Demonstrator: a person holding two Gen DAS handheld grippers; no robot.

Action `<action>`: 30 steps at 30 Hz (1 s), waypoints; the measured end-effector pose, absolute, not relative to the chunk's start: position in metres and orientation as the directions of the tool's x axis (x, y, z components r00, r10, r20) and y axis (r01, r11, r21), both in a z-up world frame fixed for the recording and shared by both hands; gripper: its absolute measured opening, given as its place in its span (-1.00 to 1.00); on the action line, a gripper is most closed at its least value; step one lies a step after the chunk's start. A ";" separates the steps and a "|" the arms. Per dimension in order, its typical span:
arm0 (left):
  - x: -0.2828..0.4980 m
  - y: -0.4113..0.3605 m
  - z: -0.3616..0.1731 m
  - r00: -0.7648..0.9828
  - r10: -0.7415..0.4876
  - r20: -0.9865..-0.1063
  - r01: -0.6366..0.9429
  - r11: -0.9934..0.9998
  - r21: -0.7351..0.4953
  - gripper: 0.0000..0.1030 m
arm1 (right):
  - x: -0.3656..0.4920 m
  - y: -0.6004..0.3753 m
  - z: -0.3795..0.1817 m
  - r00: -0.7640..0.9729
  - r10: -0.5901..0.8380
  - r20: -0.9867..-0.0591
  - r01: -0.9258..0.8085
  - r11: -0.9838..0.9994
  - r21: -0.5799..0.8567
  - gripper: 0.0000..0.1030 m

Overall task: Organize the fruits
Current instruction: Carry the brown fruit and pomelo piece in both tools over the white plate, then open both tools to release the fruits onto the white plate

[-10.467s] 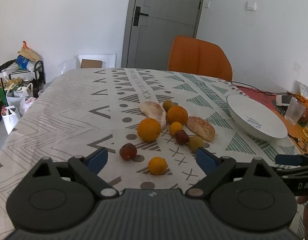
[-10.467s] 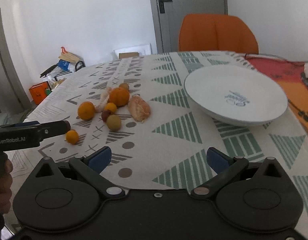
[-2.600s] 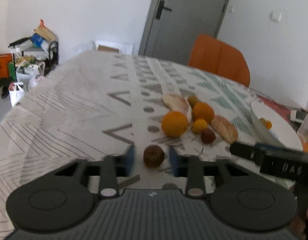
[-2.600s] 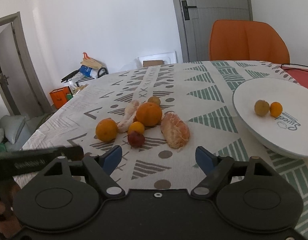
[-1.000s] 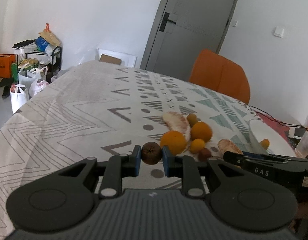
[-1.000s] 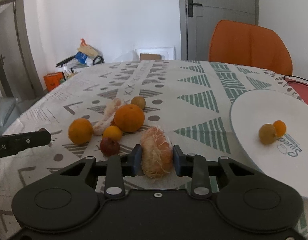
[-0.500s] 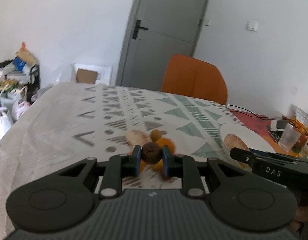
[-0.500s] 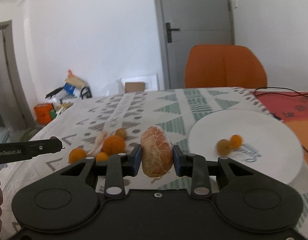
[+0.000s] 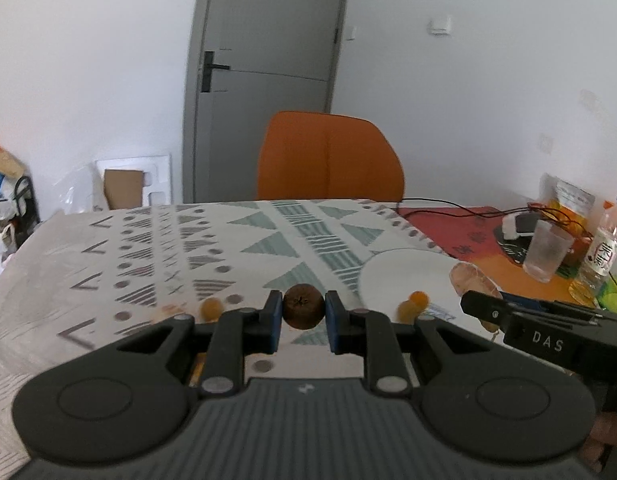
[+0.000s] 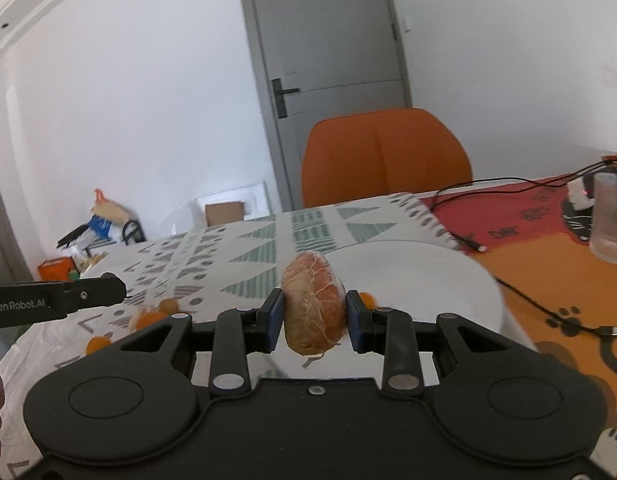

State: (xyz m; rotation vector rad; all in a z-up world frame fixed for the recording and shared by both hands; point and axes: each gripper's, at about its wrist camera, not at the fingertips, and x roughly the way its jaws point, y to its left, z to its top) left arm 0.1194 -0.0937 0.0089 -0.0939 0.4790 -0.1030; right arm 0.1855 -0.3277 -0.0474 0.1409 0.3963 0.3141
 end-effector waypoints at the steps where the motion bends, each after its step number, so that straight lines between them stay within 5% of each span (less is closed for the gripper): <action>1: 0.122 -0.099 0.009 0.881 -0.124 -0.457 0.083 0.991 -0.109 -0.59 | 0.186 -0.331 -0.048 0.878 0.321 -0.355 -0.265 0.944 0.198 -0.40; 22: 0.174 -0.168 -0.009 0.834 -0.194 -0.517 0.186 0.980 -0.069 -0.59 | 0.209 -0.383 -0.066 0.882 0.290 -0.372 -0.189 0.940 0.285 -0.40; 30: 0.181 -0.182 -0.011 0.823 -0.211 -0.527 0.215 0.975 -0.054 -0.59 | 0.212 -0.396 -0.069 0.881 0.305 -0.361 -0.183 0.924 0.336 -0.21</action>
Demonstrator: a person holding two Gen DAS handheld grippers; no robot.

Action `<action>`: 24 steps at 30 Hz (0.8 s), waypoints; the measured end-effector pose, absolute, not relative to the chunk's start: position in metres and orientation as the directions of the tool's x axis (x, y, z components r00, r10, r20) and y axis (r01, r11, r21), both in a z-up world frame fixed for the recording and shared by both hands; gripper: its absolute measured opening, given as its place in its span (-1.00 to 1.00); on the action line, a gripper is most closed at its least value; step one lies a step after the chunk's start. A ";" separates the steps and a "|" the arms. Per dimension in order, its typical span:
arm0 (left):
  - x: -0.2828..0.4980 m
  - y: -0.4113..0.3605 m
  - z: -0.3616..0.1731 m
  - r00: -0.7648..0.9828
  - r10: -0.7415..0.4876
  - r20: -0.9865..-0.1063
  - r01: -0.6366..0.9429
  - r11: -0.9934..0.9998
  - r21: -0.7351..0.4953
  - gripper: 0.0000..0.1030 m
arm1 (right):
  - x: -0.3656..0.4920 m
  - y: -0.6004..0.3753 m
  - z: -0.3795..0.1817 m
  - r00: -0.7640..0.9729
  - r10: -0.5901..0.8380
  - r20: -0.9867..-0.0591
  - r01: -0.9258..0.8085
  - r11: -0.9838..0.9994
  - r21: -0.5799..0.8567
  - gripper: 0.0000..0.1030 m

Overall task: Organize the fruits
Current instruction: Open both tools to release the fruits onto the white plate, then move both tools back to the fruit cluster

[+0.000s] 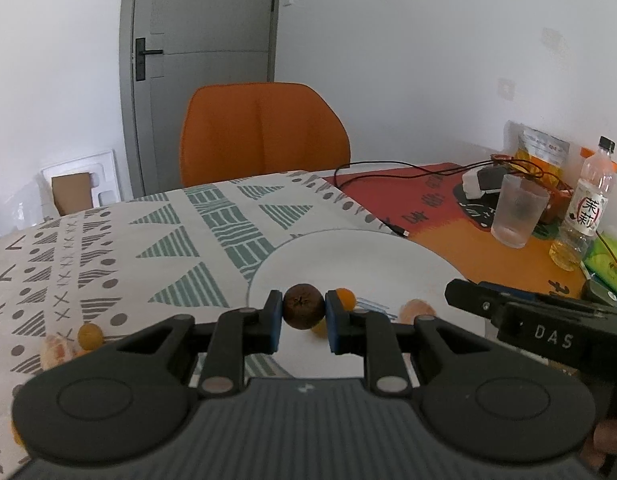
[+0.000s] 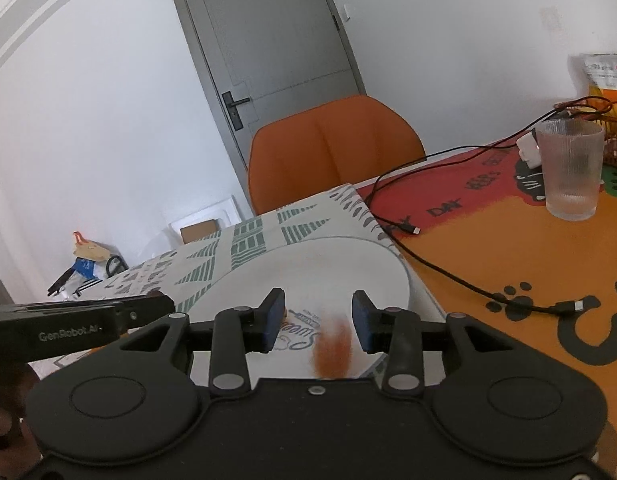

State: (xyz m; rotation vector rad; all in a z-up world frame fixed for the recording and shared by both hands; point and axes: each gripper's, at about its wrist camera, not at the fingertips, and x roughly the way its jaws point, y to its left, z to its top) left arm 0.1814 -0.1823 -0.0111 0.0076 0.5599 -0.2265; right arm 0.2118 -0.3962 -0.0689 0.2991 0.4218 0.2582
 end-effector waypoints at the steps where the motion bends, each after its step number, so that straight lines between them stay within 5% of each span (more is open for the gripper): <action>1: 0.182 -0.183 -0.012 0.821 -0.214 -0.530 0.218 0.974 -0.055 -0.59 | 0.211 -0.397 -0.068 0.883 0.301 -0.359 -0.178 0.925 0.337 -0.18; 13: 0.177 -0.174 -0.003 0.830 -0.179 -0.528 0.174 0.983 -0.060 -0.39 | 0.210 -0.393 -0.065 0.877 0.312 -0.365 -0.187 0.922 0.338 -0.14; 18: 0.169 -0.158 0.001 0.841 -0.122 -0.527 0.112 0.992 -0.051 0.08 | 0.208 -0.383 -0.063 0.868 0.331 -0.370 -0.211 0.920 0.329 -0.10; 24: 0.153 -0.137 0.009 0.860 -0.069 -0.506 0.049 0.997 -0.052 0.42 | 0.202 -0.368 -0.061 0.858 0.355 -0.370 -0.242 0.917 0.318 0.03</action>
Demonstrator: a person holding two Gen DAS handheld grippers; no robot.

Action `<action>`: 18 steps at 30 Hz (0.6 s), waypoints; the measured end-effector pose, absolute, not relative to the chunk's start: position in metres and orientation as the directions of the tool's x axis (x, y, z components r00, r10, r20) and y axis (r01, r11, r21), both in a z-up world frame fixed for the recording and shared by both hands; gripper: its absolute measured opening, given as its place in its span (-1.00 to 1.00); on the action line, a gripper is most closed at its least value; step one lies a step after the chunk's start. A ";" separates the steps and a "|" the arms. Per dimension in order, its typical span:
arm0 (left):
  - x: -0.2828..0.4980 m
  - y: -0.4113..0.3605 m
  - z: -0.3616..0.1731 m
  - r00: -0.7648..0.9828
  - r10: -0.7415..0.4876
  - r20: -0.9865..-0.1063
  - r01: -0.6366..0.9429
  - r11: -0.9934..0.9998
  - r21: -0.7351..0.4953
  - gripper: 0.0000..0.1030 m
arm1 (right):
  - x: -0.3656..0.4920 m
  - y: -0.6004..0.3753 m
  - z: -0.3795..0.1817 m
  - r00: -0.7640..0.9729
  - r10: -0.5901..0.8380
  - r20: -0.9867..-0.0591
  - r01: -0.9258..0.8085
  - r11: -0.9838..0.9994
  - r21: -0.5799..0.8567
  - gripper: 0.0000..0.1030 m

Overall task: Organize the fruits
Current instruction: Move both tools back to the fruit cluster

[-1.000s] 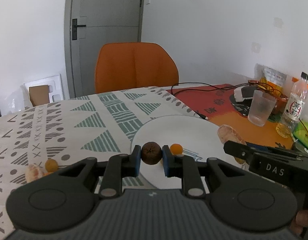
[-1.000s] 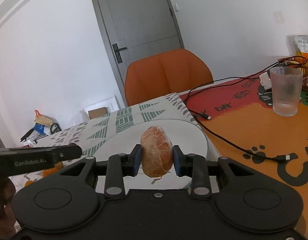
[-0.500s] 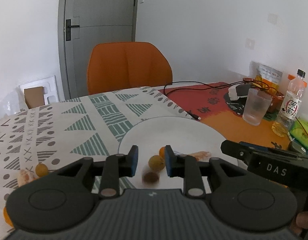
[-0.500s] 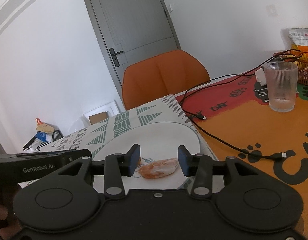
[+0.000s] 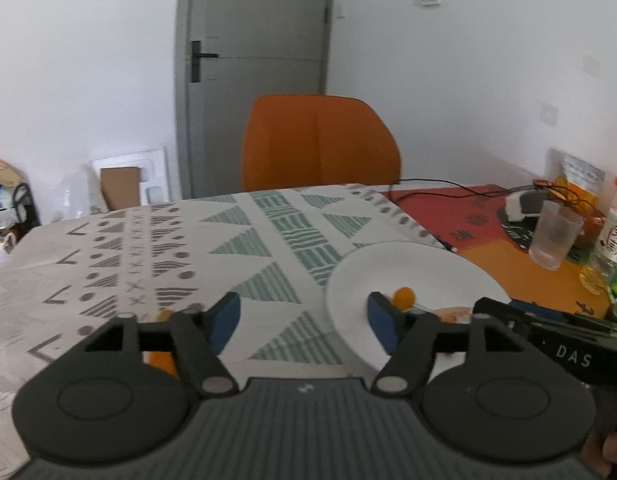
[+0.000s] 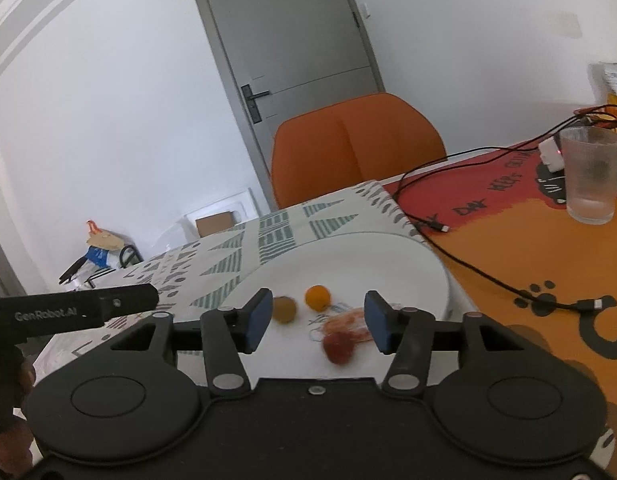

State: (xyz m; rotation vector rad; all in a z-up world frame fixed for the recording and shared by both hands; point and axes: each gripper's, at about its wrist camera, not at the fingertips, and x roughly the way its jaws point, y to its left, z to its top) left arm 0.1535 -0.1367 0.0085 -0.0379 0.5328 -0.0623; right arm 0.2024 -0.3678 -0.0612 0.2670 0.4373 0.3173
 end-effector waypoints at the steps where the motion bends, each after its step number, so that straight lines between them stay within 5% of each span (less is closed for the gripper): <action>1: 0.150 -0.132 0.009 0.863 -0.058 -0.502 0.036 0.998 -0.054 0.44 | 0.202 -0.366 -0.061 0.857 0.359 -0.371 -0.246 0.916 0.318 0.08; 13: 0.117 -0.085 0.014 0.884 0.073 -0.462 -0.111 0.992 -0.056 0.63 | 0.189 -0.334 -0.053 0.843 0.389 -0.370 -0.287 0.909 0.303 0.97; 18: 0.104 -0.063 0.013 0.883 0.112 -0.455 -0.163 0.984 -0.074 0.67 | 0.184 -0.313 -0.051 0.828 0.408 -0.385 -0.324 0.908 0.264 1.00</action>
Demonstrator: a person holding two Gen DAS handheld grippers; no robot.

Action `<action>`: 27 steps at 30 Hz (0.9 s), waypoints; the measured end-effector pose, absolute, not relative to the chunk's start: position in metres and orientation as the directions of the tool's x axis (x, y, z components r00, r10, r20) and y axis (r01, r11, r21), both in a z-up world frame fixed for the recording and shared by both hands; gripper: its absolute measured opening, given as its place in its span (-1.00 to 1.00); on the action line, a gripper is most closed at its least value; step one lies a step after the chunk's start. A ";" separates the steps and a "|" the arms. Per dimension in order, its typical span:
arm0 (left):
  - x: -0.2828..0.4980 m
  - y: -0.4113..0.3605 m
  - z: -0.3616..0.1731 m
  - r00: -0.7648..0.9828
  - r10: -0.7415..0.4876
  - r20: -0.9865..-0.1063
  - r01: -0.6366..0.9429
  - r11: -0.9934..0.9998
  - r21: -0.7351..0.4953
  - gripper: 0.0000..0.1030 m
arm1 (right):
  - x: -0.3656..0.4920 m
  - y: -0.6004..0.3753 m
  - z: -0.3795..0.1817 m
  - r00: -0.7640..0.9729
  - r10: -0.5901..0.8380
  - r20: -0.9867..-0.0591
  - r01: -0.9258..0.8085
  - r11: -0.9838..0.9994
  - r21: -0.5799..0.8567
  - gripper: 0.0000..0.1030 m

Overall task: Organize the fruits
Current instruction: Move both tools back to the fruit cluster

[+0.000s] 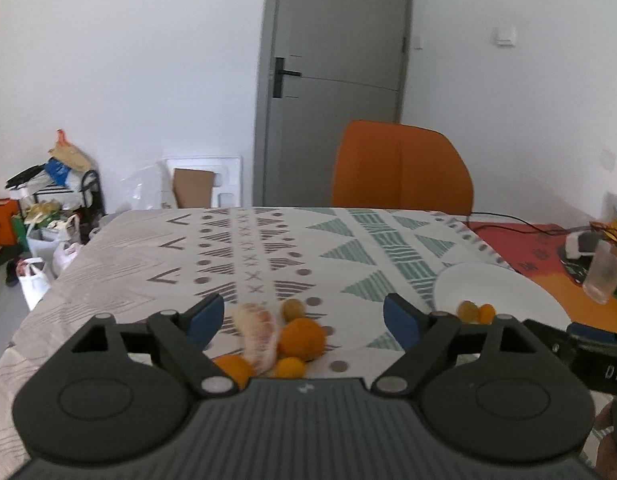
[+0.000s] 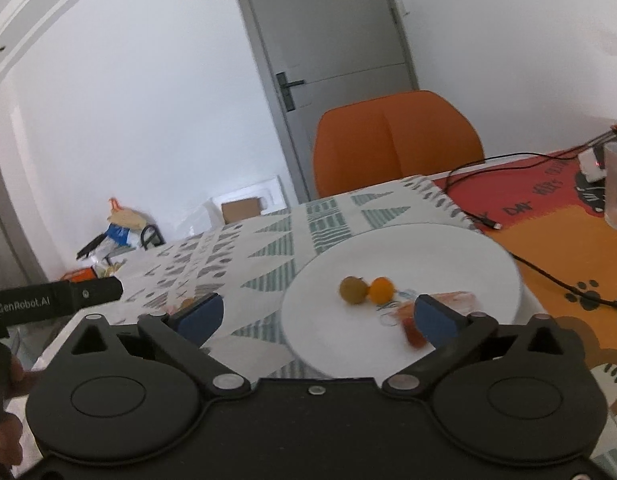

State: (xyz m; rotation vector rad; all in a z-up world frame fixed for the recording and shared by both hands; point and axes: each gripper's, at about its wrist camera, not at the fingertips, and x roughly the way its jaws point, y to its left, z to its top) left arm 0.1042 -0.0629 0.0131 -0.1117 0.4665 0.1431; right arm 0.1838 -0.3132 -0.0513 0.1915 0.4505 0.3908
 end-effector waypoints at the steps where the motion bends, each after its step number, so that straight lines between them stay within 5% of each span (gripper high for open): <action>1: 0.101 -0.058 0.013 0.883 0.125 -0.453 -0.178 0.981 -0.076 0.67 | 0.183 -0.310 -0.051 0.825 0.411 -0.389 -0.329 0.907 0.262 1.00; 18: 0.079 0.002 -0.017 0.869 0.142 -0.473 -0.241 0.958 -0.155 0.66 | 0.173 -0.242 -0.062 0.749 0.494 -0.442 -0.450 0.869 0.209 0.96; 27: 0.091 0.011 -0.035 0.864 0.072 -0.498 -0.198 0.958 -0.206 0.55 | 0.188 -0.224 -0.070 0.711 0.514 -0.479 -0.469 0.855 0.221 0.67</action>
